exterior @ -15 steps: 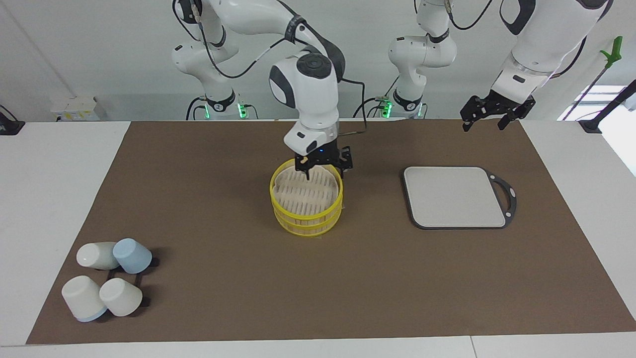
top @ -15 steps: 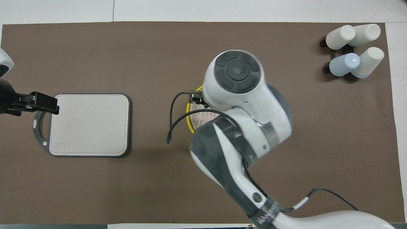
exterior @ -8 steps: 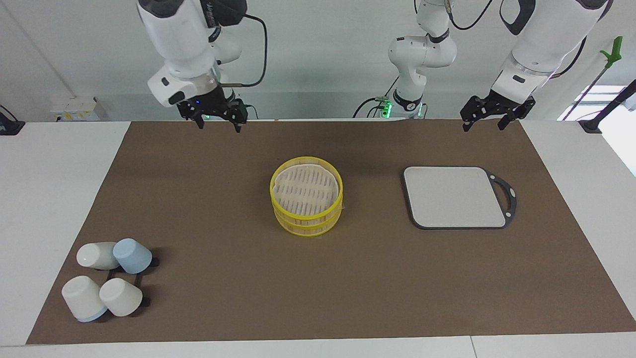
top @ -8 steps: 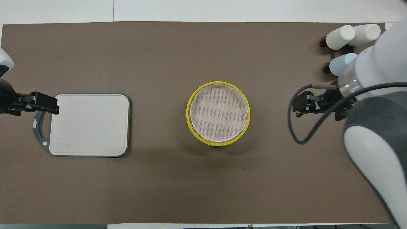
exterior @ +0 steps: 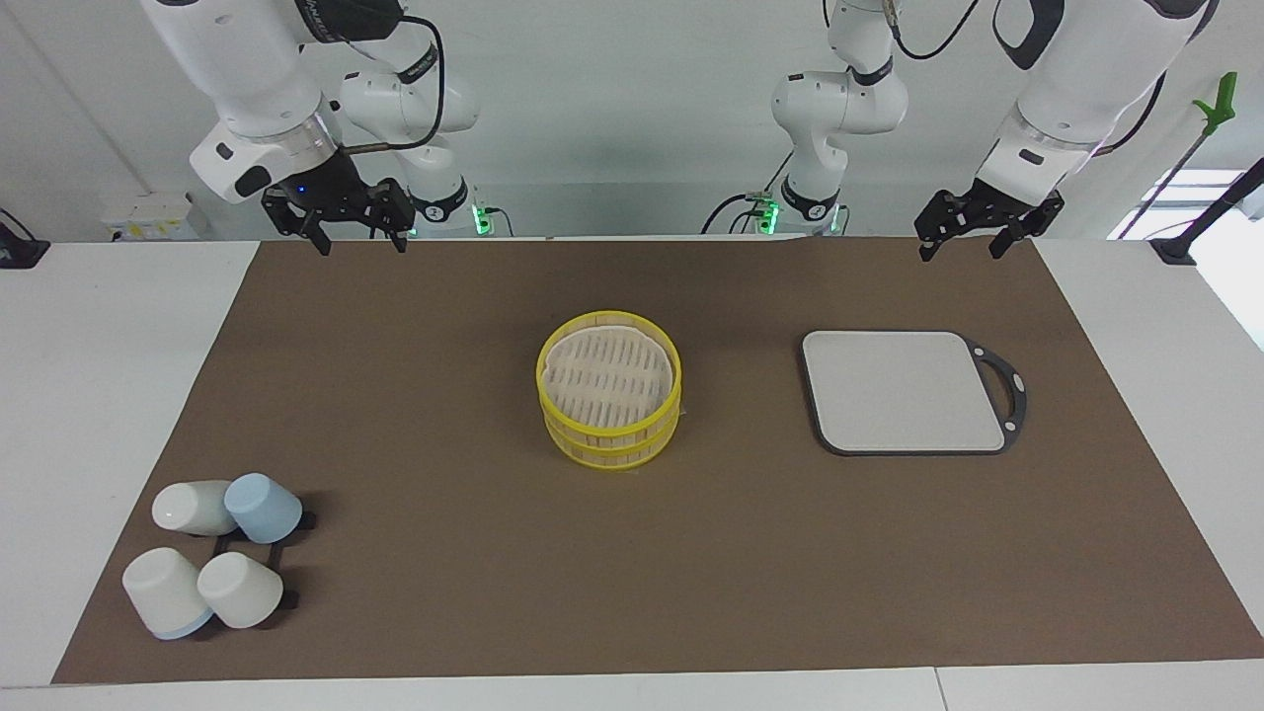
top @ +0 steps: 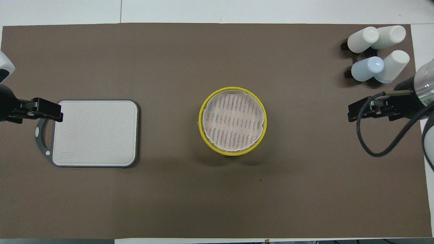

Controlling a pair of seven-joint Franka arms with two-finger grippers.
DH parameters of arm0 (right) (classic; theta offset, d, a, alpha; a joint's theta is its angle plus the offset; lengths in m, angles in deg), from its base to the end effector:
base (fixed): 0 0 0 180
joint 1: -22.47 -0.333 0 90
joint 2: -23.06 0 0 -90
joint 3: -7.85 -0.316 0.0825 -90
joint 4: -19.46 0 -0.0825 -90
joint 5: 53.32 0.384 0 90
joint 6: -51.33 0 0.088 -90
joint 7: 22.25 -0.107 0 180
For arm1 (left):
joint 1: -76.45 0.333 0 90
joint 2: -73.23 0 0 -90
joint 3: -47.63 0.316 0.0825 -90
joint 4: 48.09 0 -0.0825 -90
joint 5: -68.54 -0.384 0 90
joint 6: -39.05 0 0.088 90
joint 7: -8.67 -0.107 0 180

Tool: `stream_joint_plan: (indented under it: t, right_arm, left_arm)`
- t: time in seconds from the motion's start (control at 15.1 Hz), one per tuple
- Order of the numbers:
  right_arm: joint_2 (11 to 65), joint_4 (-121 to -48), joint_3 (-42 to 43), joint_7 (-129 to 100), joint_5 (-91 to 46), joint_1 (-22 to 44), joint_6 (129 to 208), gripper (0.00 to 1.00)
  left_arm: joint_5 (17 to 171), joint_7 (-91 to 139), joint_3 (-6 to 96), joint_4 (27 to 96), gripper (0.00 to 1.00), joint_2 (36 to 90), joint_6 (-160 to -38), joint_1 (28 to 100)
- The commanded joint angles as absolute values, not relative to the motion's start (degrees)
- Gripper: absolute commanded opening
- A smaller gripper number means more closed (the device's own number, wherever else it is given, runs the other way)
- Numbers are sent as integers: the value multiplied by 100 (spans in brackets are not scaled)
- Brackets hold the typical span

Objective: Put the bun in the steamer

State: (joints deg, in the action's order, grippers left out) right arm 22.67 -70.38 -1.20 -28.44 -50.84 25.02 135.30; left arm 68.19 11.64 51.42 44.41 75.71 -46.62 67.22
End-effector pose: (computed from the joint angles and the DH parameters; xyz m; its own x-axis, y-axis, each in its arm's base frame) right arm 0.5369 0.0665 0.6209 0.9950 0.0094 -0.0995 0.0063 -0.9995 -0.0317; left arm 0.5302 -0.0490 0.6212 0.9962 -0.0426 -0.0757 -0.0433 -0.9990 -0.0072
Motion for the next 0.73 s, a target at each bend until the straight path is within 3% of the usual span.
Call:
stream_joint_plan:
  t: [0.0,0.66]
  right_arm:
    - [2280,-7150,194,-2761,-5191,2161,13667,100]
    - [2253,-7194,608,-2708,-5200,1887,13430,100]
  left_arm:
    - [6863,1069,5097,4437,100,7631,-4691,6819]
    - [6872,1069,5097,4437,100,7639,-4691,6819]
